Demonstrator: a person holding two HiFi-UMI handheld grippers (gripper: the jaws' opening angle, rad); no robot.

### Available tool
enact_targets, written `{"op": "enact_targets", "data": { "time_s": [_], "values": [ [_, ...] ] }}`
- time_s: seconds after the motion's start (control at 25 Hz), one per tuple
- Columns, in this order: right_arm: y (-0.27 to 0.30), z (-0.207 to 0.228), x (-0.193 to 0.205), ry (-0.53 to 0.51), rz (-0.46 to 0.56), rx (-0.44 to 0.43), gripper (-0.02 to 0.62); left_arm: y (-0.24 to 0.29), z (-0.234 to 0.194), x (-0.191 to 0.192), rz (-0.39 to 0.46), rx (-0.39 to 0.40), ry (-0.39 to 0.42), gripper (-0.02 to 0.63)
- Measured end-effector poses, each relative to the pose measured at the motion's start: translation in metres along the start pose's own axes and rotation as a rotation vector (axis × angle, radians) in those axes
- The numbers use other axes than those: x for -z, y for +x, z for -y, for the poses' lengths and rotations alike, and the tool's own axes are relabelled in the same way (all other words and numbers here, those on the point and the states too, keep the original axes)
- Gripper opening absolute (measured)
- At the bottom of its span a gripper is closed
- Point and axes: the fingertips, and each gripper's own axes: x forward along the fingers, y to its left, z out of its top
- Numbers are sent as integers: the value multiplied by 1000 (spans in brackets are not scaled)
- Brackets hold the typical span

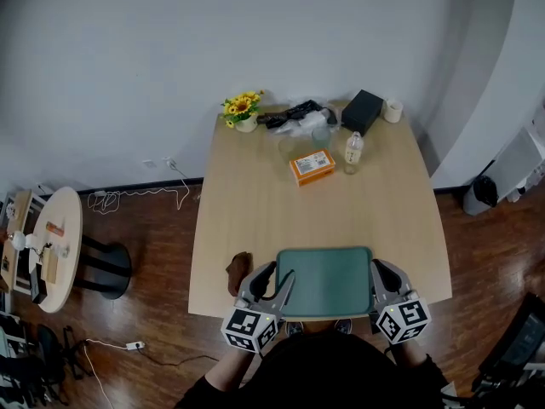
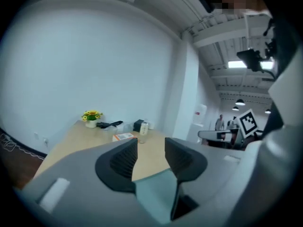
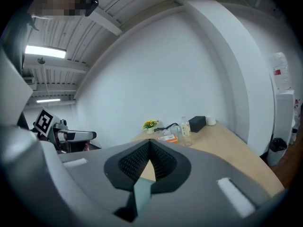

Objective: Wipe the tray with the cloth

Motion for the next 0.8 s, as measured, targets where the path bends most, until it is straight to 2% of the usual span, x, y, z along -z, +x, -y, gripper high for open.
{"op": "enact_targets", "data": {
  "time_s": [0.12,0.24,0.8],
  "values": [
    [0,-10,-3,-35,10,-42,2,8,28,13,-35,51,39,164],
    [-3,-13,-7,-51,24,-49,0,9,37,28,-62,67,45,163],
    [-4,-14,-5,-48,19,-51,0,7,34,35,-92,51,10,149]
  ]
}}
